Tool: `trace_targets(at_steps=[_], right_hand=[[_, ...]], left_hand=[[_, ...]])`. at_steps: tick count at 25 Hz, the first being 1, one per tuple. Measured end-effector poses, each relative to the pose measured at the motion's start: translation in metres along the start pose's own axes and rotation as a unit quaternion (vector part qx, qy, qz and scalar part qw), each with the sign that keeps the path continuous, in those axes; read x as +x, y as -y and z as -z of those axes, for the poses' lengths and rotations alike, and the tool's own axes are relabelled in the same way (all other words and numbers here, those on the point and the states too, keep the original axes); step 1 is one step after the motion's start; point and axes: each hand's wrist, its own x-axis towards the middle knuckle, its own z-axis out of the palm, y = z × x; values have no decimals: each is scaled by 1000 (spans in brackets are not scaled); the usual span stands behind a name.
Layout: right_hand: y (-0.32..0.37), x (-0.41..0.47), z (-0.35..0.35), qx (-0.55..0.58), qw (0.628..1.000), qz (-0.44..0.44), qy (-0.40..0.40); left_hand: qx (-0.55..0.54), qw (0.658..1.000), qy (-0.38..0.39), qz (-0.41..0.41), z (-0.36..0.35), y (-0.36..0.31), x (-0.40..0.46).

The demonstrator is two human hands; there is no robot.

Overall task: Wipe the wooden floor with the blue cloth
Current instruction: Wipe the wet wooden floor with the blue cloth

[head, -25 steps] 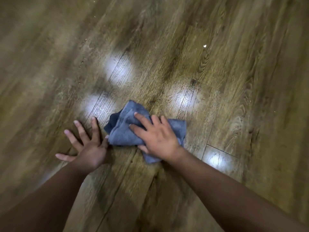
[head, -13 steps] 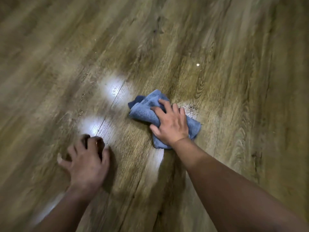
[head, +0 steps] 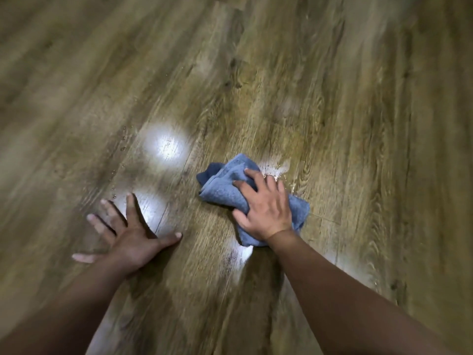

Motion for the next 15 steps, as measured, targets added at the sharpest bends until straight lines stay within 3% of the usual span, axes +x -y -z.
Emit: trace_targets(at_steps=[6, 12, 15], right_hand=[[3, 0, 8, 2, 999, 9, 49], [39, -16, 7, 5, 998, -61, 10], [42, -27, 6, -12, 995, 99, 10]], left_hand=[[7, 999, 38, -6, 9, -7, -13], [14, 999, 43, -5, 7, -5, -9], [15, 999, 43, -6, 7, -5, -9]])
